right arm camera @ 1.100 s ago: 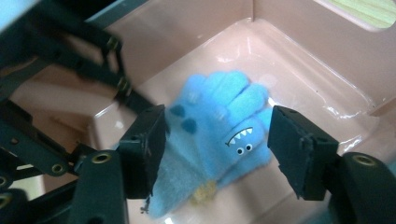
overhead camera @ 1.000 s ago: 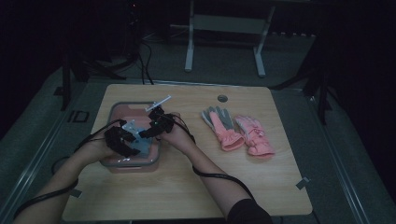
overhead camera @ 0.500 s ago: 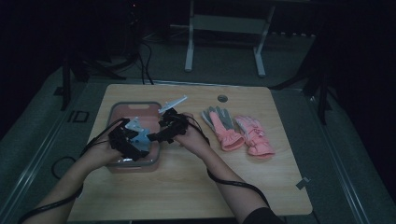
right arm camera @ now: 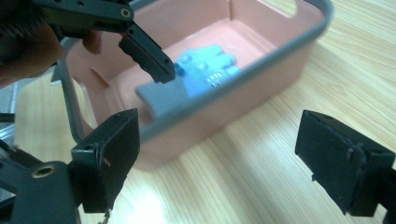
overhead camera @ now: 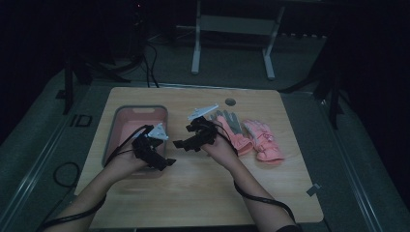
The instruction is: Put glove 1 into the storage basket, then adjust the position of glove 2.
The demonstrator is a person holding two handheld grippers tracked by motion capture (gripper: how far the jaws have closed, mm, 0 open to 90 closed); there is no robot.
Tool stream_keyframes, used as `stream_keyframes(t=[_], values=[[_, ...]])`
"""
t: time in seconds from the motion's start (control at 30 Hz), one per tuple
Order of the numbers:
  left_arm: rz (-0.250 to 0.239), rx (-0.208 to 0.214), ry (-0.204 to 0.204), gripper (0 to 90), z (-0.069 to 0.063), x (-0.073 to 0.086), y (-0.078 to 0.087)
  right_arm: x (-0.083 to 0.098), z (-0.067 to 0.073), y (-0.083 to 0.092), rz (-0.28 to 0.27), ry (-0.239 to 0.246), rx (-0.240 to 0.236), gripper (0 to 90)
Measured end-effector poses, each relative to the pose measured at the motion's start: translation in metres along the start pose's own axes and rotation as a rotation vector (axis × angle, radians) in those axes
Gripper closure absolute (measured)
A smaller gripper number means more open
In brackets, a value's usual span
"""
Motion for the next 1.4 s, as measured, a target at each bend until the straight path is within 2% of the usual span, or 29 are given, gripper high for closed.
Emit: stream_keyframes(t=[0.1, 0.13, 0.23, 0.43, 0.57, 0.6, 0.63, 0.73, 0.83, 0.9, 1.07, 1.13, 1.23, 1.3, 1.4], values=[[-0.015, 0.011, 0.016, 7.5, -0.005, -0.003, -0.004, 0.008, -0.003, 0.010, -0.004, -0.010, 0.013, 13.9], [-0.014, -0.001, 0.009, 7.5, -0.008, -0.005, -0.005, 0.011, -0.005, 0.014, -0.003, -0.008, 0.020, 13.9], [-0.008, -0.003, -0.008, 7.5, -0.017, -0.008, -0.009, 0.020, -0.008, 0.023, -0.003, -0.015, 0.030, 13.9], [-0.009, 0.025, -0.009, 7.4, -0.034, -0.012, -0.021, 0.040, -0.016, 0.038, -0.019, -0.034, 0.048, 14.3], [-0.023, 0.051, -0.053, 7.5, -0.045, -0.013, -0.029, 0.054, -0.020, 0.046, -0.028, -0.054, 0.046, 14.8], [-0.023, 0.051, -0.053, 7.4, -0.045, -0.013, -0.029, 0.054, -0.020, 0.046, -0.028, -0.054, 0.046, 14.8], [-0.019, 0.075, -0.055, 7.4, -0.049, -0.014, -0.032, 0.057, -0.021, 0.049, -0.029, -0.064, 0.046, 14.8], [-0.015, 0.085, -0.073, 7.5, -0.058, -0.015, -0.038, 0.070, -0.023, 0.057, -0.028, -0.079, 0.056, 14.5], [-0.023, 0.096, -0.081, 7.5, -0.068, -0.014, -0.047, 0.080, -0.023, 0.063, -0.017, -0.091, 0.066, 13.8], [-0.027, 0.101, -0.078, 7.5, -0.074, -0.010, -0.055, 0.087, -0.023, 0.067, -0.033, -0.107, 0.055, 12.2], [0.001, 0.131, -0.070, 7.5, -0.082, -0.001, -0.075, 0.104, -0.022, 0.075, -0.017, -0.126, 0.078, 11.9], [0.000, 0.127, -0.075, 7.5, -0.085, 0.003, -0.080, 0.109, -0.022, 0.078, -0.010, -0.113, 0.088, 16.5], [-0.019, 0.106, -0.071, 7.1, -0.087, 0.008, -0.083, 0.116, -0.026, 0.086, 0.007, -0.096, 0.134, 32.4], [-0.033, 0.112, -0.035, 2.4, -0.087, 0.011, -0.085, 0.121, -0.033, 0.092, 0.015, -0.095, 0.164, 40.7], [-0.026, 0.126, -0.015, 1.8, -0.086, 0.017, -0.087, 0.127, -0.042, 0.100, 0.022, -0.099, 0.198, 46.9]])
Point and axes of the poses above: each handheld gripper's, and its own axes: y roughly backward along the jaws, x roughly out of its underside, z roughly to its left, the point moved 1 cm from there along -y, roughly forward along the jaws, and after that the axes turned 9 degrees about y, right-handed, at the moved point
